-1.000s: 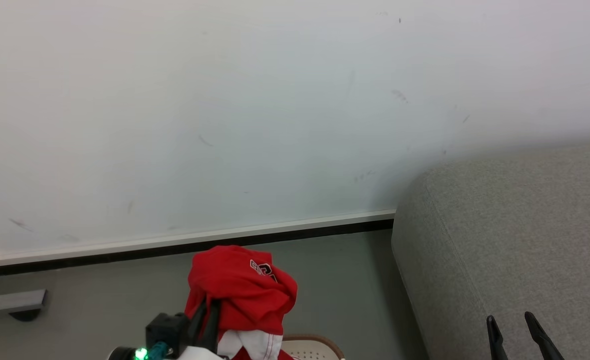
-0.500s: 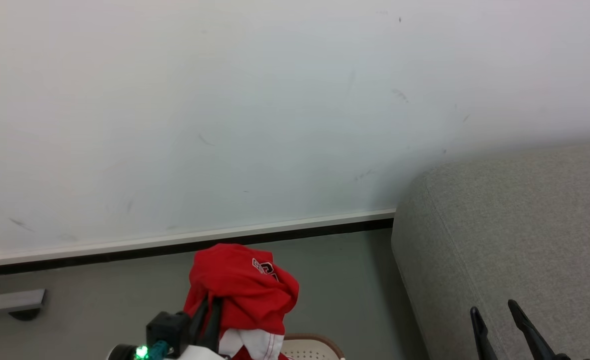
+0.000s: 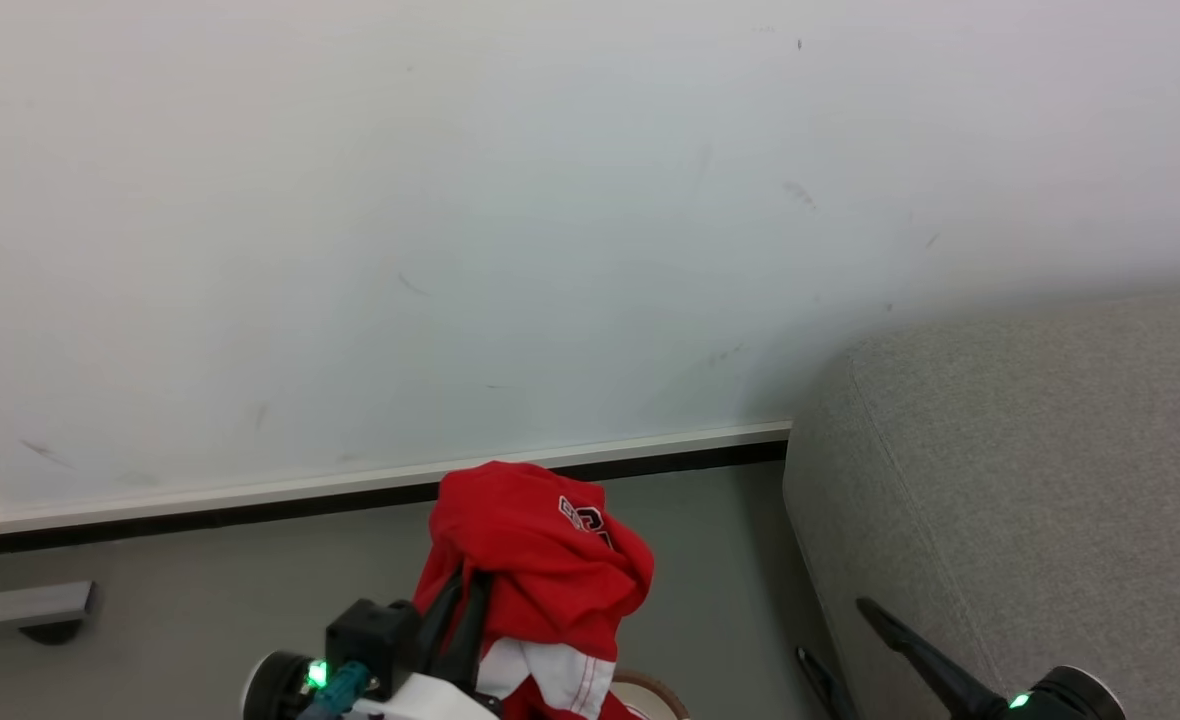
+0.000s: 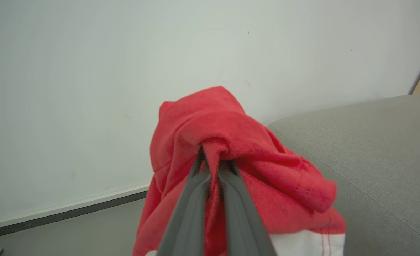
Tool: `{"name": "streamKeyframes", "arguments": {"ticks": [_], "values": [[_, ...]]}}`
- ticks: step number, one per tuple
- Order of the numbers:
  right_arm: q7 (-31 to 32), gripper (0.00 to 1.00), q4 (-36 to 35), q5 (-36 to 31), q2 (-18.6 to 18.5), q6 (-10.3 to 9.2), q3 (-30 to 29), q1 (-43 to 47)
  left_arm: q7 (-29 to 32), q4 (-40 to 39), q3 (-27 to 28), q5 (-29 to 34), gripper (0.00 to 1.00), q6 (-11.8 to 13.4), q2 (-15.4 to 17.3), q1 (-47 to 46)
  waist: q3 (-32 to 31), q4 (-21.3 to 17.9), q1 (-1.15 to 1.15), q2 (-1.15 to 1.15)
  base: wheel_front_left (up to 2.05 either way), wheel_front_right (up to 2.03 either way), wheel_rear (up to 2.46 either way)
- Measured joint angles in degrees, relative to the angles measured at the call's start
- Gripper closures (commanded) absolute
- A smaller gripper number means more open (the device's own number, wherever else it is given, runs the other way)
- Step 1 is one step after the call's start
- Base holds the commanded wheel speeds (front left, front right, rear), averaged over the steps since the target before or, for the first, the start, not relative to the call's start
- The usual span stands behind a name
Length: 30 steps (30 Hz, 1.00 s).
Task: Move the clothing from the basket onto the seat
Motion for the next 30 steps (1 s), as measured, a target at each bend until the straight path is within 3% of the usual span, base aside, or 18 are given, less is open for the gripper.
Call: {"name": "streamKeyframes", "arguments": {"ticks": [13, 30], "values": [[1.0, 0.00, 0.6, 6.2, -2.7, 0.00, 15.4, -9.5, 3.1, -3.8, -5.0, 0.5, 1.00, -2.4, -1.2, -0.9, 0.0, 0.1, 0.00, 0.00, 0.00, 0.00, 0.00], [0.5, 0.00, 6.4, 9.8, -3.5, 0.00, 21.0, -13.0, 6.7, -9.2, -10.1, -4.5, 1.00, -8.9, -3.3, -1.7, 0.2, 0.4, 0.00, 0.00, 0.00, 0.00, 0.00]]}}
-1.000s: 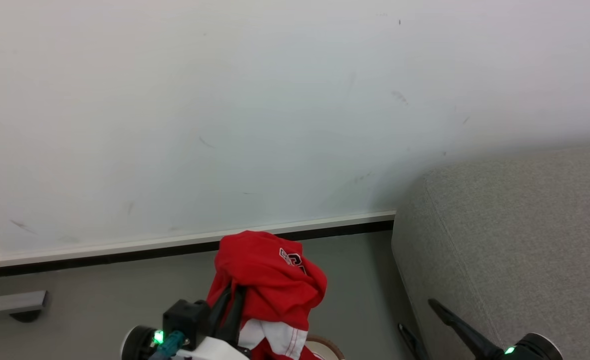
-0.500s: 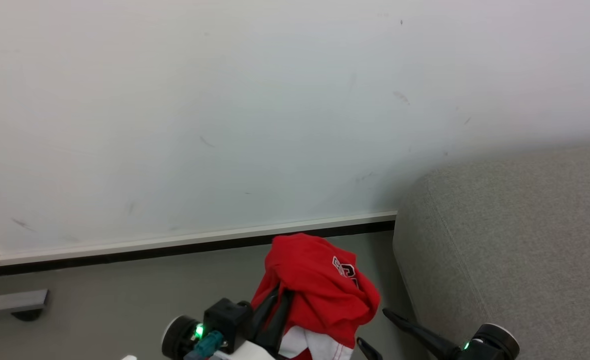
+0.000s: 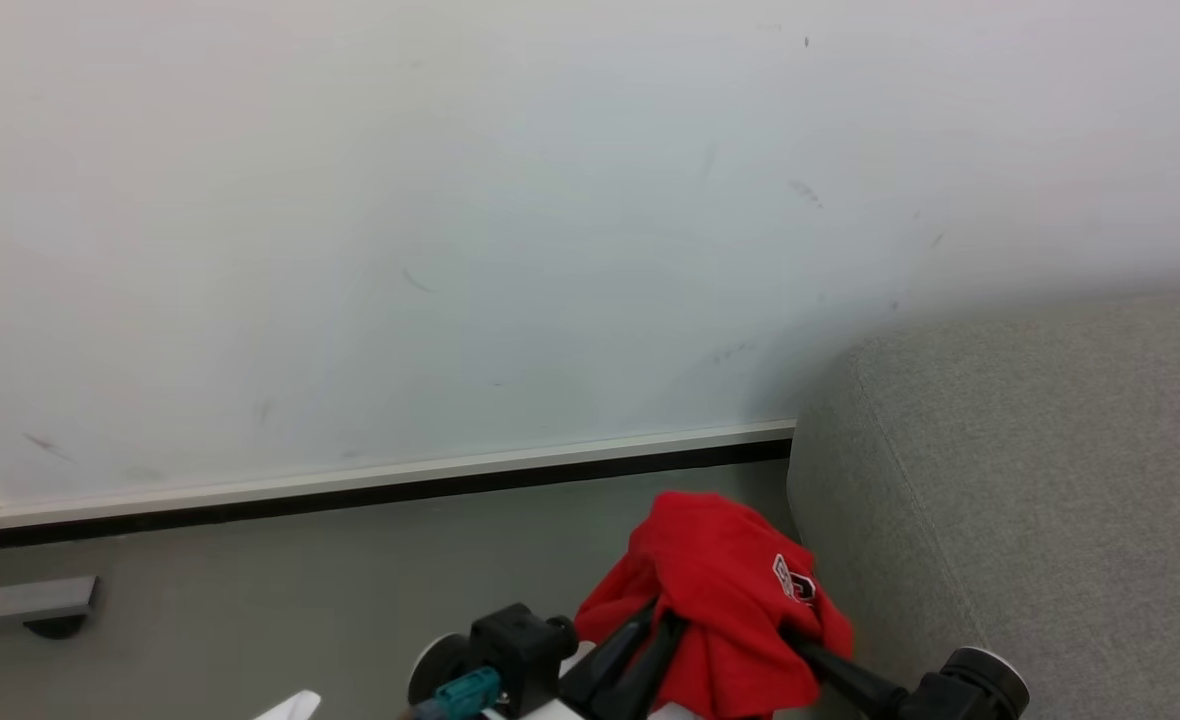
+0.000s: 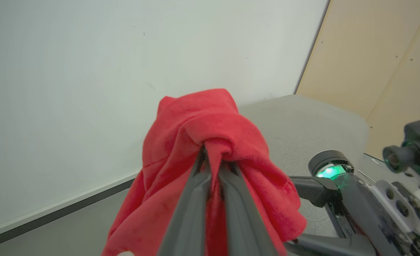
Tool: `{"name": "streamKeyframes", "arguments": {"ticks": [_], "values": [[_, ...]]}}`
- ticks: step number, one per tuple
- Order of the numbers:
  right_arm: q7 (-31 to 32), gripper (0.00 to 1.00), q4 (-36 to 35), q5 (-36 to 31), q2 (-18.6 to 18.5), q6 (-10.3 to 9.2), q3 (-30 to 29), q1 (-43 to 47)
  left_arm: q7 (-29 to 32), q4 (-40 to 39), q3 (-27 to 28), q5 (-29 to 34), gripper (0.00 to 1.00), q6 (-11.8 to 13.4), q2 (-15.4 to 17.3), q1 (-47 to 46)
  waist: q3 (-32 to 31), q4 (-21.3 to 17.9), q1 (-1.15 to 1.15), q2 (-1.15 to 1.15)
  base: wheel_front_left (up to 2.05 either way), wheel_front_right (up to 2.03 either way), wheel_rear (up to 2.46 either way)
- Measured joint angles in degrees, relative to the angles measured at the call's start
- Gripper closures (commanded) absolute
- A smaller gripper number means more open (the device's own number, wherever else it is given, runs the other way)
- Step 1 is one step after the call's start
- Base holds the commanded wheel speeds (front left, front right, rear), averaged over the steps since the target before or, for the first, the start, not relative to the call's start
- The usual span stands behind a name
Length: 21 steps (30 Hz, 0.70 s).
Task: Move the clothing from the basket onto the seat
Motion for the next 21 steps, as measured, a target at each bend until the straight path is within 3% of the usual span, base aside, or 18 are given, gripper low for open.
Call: {"name": "streamKeyframes", "arguments": {"ticks": [7, 21], "values": [[-0.1, 0.00, 0.3, 0.9, 0.0, 0.00, 2.1, -1.5, 1.1, -0.1, -1.2, -4.6, 1.00, -4.0, -1.0, 0.1, 0.1, -0.2, 0.00, 0.00, 0.00, 0.00, 0.00], [-0.3, 0.00, -0.3, 1.6, 0.4, 0.00, 2.5, -3.2, 3.2, 2.4, -3.1, -11.2, 1.00, -7.0, -2.9, -0.3, 0.5, -0.6, 0.00, 0.00, 0.00, 0.00, 0.00]]}}
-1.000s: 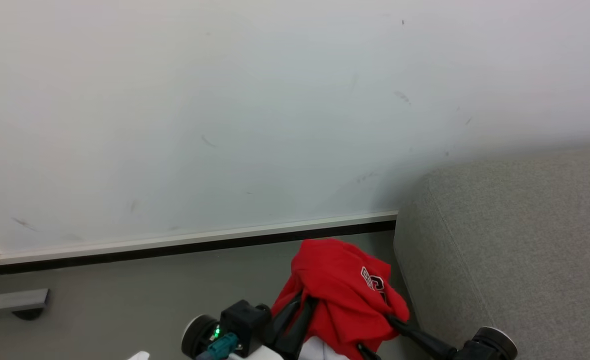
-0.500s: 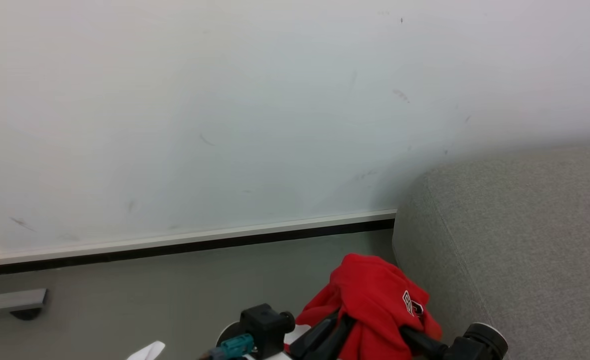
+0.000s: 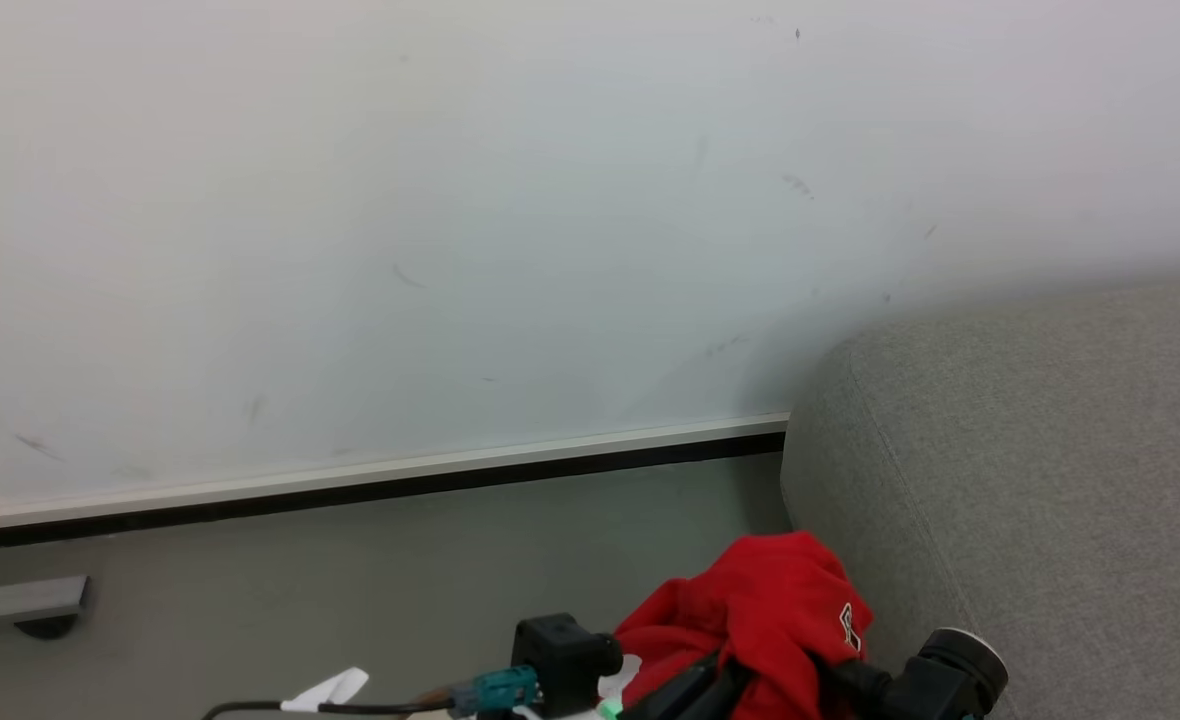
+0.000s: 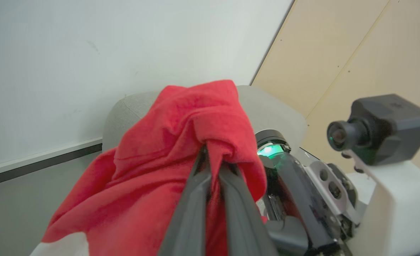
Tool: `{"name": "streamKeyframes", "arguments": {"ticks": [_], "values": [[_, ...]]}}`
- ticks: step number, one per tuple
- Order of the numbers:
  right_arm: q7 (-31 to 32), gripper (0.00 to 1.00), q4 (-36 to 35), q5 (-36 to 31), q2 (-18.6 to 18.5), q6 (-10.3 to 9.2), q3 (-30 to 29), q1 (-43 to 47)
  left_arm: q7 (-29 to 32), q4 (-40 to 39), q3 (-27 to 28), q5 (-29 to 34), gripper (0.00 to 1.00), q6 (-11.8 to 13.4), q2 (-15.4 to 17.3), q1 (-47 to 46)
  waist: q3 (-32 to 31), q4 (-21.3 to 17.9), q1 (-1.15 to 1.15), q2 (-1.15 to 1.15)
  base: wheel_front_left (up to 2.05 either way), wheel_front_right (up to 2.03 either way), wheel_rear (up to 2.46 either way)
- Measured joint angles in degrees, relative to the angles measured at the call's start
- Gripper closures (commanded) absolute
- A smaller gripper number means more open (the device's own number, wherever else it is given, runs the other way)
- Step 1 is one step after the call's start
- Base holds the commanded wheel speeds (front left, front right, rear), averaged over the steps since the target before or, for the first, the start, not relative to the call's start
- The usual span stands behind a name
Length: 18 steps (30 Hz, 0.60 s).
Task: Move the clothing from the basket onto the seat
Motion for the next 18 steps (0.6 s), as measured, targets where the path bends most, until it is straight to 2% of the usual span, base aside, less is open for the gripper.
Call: {"name": "streamKeyframes", "arguments": {"ticks": [13, 14, 15, 16, 17, 18], "values": [[0.0, 0.00, 0.0, -0.5, 1.0, 0.00, -1.4, 0.1, 1.3, -0.3, -2.1, -2.5, 1.00, -0.8, -0.3, -0.1, 0.0, 0.3, 0.00, 0.00, 0.00, 0.00, 0.00], [0.0, 0.19, 0.0, -0.7, 1.1, 0.00, -1.7, 0.1, 1.4, -0.3, -2.1, -2.6, 1.00, -0.8, -0.3, -0.1, 0.0, 0.3, 0.00, 0.00, 0.00, 0.00, 0.00], [0.0, 0.45, -0.1, -0.9, 1.2, 0.00, -2.0, 0.2, 1.4, -0.4, -2.1, -2.6, 1.00, -0.8, -0.3, -0.2, 0.0, 0.4, 0.00, 0.00, 0.00, 0.00, 0.00], [0.0, 0.59, -0.1, -1.2, 1.3, 0.01, -2.3, 0.2, 1.4, -0.4, -2.2, -2.7, 1.00, -0.8, -0.3, -0.3, 0.0, 0.4, 0.00, 0.00, 0.00, 0.00, 0.00], [0.0, 0.81, -0.1, -1.5, 1.5, 0.00, -2.6, 0.3, 1.4, -0.5, -2.2, -2.8, 1.00, -0.8, -0.3, -0.4, 0.0, 0.4, 0.00, 0.00, 0.00, 0.00, 0.00], [0.0, 0.95, -0.1, -1.8, 1.6, 0.01, -2.9, 0.3, 1.4, -0.5, -2.3, -2.8, 1.00, -0.8, -0.3, -0.4, 0.0, 0.4, 0.00, 0.00, 0.00, 0.00, 0.00]]}}
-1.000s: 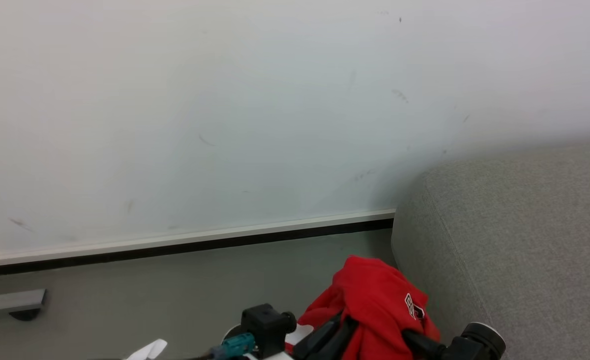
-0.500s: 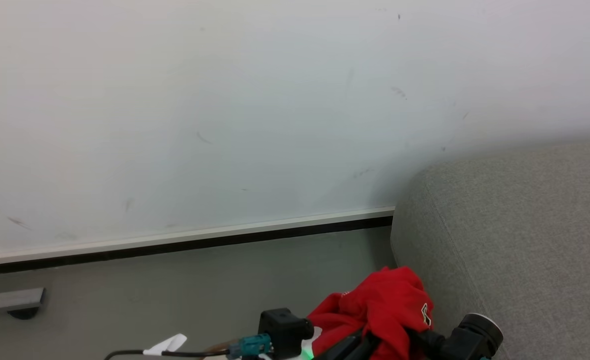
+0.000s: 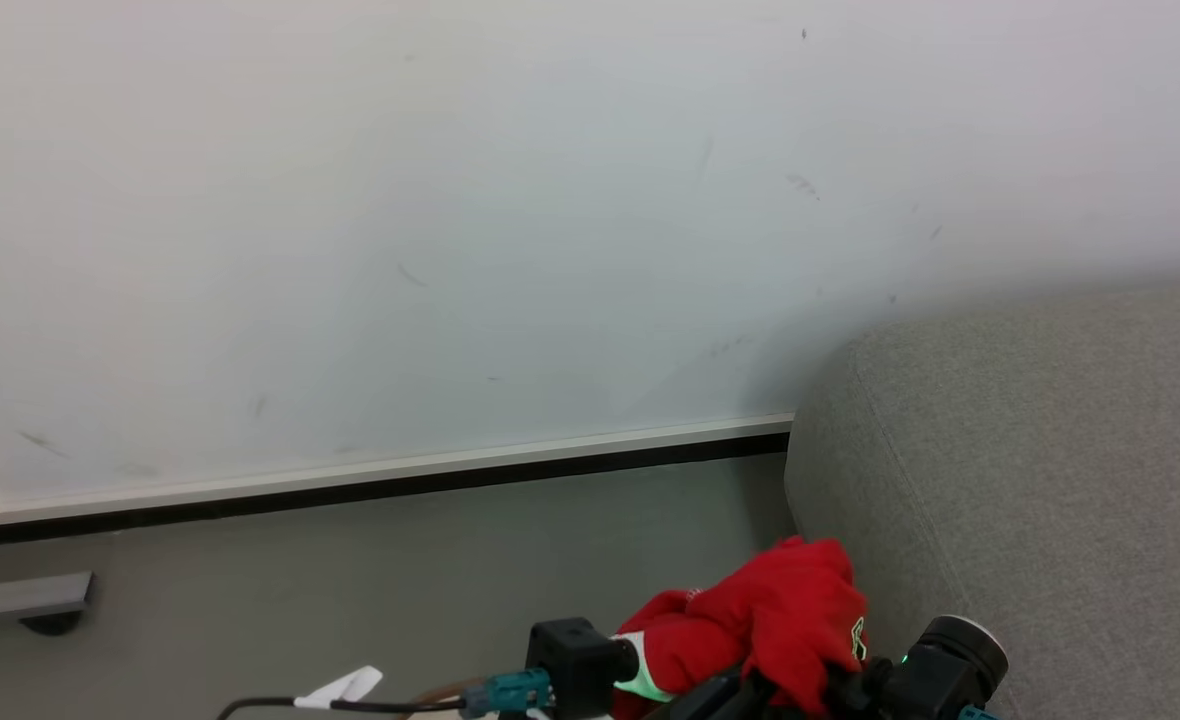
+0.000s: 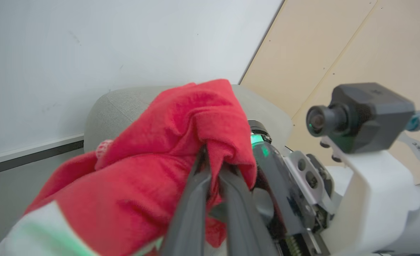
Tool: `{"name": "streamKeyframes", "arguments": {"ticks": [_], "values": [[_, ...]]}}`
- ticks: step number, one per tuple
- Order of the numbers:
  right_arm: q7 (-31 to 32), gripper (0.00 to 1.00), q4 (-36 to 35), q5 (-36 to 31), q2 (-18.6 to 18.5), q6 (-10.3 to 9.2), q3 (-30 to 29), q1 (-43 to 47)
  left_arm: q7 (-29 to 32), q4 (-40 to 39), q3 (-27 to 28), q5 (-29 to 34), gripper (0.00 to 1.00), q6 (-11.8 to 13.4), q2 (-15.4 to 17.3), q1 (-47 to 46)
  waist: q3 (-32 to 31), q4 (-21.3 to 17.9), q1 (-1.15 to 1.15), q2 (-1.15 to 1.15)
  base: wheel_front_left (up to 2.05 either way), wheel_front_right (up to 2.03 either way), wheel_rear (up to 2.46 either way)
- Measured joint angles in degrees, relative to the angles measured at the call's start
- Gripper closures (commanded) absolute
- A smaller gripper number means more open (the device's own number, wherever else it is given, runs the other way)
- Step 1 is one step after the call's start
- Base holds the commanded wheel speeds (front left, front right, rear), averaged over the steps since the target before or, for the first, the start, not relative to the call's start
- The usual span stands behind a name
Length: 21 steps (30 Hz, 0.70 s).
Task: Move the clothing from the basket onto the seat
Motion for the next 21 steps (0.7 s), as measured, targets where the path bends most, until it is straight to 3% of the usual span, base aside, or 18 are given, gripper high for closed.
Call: {"name": "streamKeyframes", "arguments": {"ticks": [1, 12, 13, 14, 15, 16, 17, 21], "values": [[0.0, 1.00, 0.1, 0.0, 0.2, 0.00, -0.3, 0.1, 0.0, -0.1, -0.1, -0.2, 1.00, 0.0, 0.0, 0.0, 0.0, 0.0, 0.00, 0.00, 0.00, 0.00, 0.00], [0.0, 1.00, 0.2, -0.4, 0.9, 0.00, -1.8, 1.8, -1.0, 0.8, 0.4, 0.6, 1.00, 1.0, 0.9, -0.3, -0.2, 0.3, 0.00, 0.00, 0.00, 0.00, 0.00], [0.0, 1.00, 0.2, -0.4, 0.8, 0.00, -1.9, 1.9, -1.2, 0.9, 0.5, 0.9, 0.85, 1.2, 1.0, -0.3, -0.2, 0.3, 0.00, 0.00, 0.00, 0.00, 0.00], [0.0, 1.00, 0.1, -0.4, 0.8, 0.00, -2.0, 2.0, -1.6, 1.0, 0.5, 1.1, 0.60, 1.4, 1.0, -0.3, -0.2, 0.4, 0.00, 0.00, 0.00, 0.00, 0.00], [0.0, 1.00, 0.1, -0.4, 0.8, 0.00, -2.0, 2.1, -1.7, 1.2, 0.5, 1.2, 0.47, 1.5, 1.0, -0.3, -0.1, 0.4, 0.00, 0.00, 0.00, 0.00, 0.00], [0.0, 1.00, 0.1, -0.4, 0.8, 0.00, -2.0, 2.1, -1.9, 1.3, 0.5, 1.3, 0.16, 1.6, 1.0, -0.3, -0.1, 0.4, 0.00, 0.00, 0.00, 0.00, 0.00], [0.0, 1.00, 0.1, -0.4, 0.8, 0.00, -2.1, 2.1, -2.2, 1.5, 0.6, 1.3, 0.00, 1.8, 0.9, -0.3, -0.1, 0.4, 0.00, 0.00, 0.00, 0.00, 0.00], [0.0, 1.00, 0.2, -0.4, 0.5, -0.01, -2.6, 2.2, -2.9, 2.1, 1.0, 1.6, 0.00, 2.4, 1.1, -0.4, 0.1, 0.4, 0.00, 0.00, 0.00, 0.00, 0.00]]}}
